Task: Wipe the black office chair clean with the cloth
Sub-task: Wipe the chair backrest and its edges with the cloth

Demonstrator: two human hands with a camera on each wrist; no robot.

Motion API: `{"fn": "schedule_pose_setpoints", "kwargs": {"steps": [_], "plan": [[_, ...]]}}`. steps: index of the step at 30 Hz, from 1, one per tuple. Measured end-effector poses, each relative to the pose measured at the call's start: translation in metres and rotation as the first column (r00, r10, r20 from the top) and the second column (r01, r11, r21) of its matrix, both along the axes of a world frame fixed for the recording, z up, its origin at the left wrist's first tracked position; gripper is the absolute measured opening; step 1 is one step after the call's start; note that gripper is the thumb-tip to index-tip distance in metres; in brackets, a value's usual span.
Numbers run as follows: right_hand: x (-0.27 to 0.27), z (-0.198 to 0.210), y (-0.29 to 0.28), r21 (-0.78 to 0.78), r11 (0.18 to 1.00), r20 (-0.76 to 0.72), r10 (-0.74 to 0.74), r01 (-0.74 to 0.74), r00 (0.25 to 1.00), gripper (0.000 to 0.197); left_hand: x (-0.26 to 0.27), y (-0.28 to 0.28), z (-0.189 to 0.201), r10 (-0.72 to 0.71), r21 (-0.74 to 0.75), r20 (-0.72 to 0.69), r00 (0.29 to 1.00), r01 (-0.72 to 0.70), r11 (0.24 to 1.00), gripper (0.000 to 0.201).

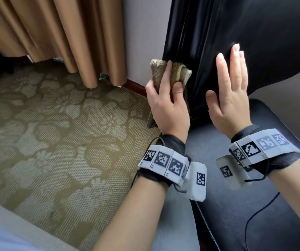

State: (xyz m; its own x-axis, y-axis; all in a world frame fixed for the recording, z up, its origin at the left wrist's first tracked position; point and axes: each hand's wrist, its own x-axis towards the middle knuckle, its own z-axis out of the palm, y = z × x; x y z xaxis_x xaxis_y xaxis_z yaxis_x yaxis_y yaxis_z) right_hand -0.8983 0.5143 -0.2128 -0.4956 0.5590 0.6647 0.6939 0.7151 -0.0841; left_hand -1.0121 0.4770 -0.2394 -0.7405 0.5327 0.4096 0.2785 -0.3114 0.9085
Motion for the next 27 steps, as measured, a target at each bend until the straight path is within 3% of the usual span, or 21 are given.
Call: {"fn": "schedule_pose_setpoints", "kwargs": {"steps": [8, 12, 15, 17, 22, 27], "plan": [[0.003, 0.002, 0.002, -0.002, 1.000, 0.018, -0.006, 0.006, 1.000, 0.057, -0.014, -0.007, -0.036, -0.114, -0.210, -0.229, 0.967, 0.065, 0.976, 0.042], [0.003, 0.001, 0.000, -0.005, 1.000, -0.002, -0.013, 0.013, 1.000, 0.057, -0.029, -0.010, -0.008, -0.074, -0.023, -0.255, 0.964, 0.071, 0.997, 0.038], [0.002, 0.001, -0.001, -0.016, 1.000, -0.011, -0.023, 0.023, 1.000, 0.058, -0.038, 0.005, 0.039, -0.064, 0.123, -0.410, 0.910, 0.125, 0.984, 0.037], [0.002, 0.000, 0.000, -0.010, 1.000, -0.016, -0.026, 0.026, 1.000, 0.058, -0.041, 0.016, 0.054, -0.046, 0.119, -0.508, 0.860, 0.124, 0.985, 0.036], [0.002, 0.001, 0.002, -0.019, 0.999, -0.005, -0.031, 0.031, 1.000, 0.057, -0.051, 0.026, 0.014, 0.042, 0.017, -0.619, 0.784, -0.040, 0.999, 0.036], [0.002, 0.003, 0.003, -0.032, 0.998, -0.010, -0.045, 0.045, 0.999, 0.058, -0.051, 0.015, -0.020, -0.057, -0.108, -0.657, 0.752, -0.019, 0.994, 0.036]]}}
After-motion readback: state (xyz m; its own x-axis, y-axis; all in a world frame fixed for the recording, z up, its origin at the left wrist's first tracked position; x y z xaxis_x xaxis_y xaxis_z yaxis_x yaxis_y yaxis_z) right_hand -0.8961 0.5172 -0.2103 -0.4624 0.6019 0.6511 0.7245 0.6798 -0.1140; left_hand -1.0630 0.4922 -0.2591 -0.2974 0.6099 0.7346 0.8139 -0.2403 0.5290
